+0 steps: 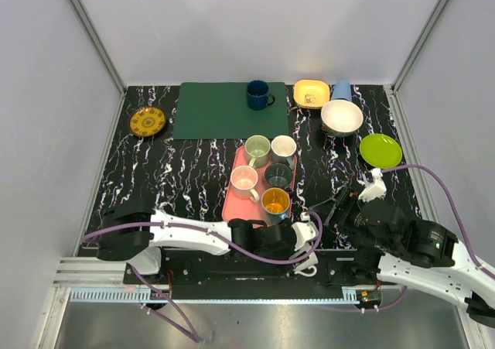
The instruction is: Turn the mug right side up
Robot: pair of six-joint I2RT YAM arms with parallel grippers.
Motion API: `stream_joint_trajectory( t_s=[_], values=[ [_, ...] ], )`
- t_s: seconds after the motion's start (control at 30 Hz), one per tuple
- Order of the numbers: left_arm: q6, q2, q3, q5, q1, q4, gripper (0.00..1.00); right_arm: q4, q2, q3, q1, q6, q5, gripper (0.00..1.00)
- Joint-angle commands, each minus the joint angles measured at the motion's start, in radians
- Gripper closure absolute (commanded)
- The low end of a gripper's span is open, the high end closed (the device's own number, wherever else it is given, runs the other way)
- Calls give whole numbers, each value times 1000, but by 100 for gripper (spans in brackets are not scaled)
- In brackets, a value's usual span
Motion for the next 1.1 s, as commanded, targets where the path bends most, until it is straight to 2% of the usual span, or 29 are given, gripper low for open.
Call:
stream_joint_trajectory(
  t_s=[0.0, 0.33, 0.4, 0.47, 0.6, 0.7, 0.73, 0.83, 0.9, 1.07],
  values=[
    [11, 11, 25, 86, 18, 20, 21, 24, -10, 43, 8, -24, 42, 22],
    [-3, 114, 45, 241, 21, 22, 27, 30, -14, 40, 7, -27, 45, 21],
    [-6, 128, 37, 266, 21, 36, 31, 30, -16, 42, 7, -25, 43, 21],
    [-17, 125, 20, 281, 21, 49, 37, 27, -19, 40, 7, -22, 43, 21],
    [-29, 106, -3, 281, 21, 79, 59, 25, -24, 42, 7, -21, 43, 21],
    [-34, 94, -12, 275, 21, 85, 70, 27, -21, 42, 7, -22, 46, 21],
    [-37, 93, -12, 275, 21, 85, 79, 29, -19, 43, 7, -24, 43, 21],
    [-46, 70, -8, 269, 21, 80, 95, 32, -16, 48, 7, -30, 43, 21],
    [-50, 41, -4, 249, 21, 68, 100, 33, -16, 52, 7, -33, 45, 21],
    [-60, -48, 8, 172, 9, 16, 100, 44, -27, 75, 7, -57, 60, 21]
  ],
)
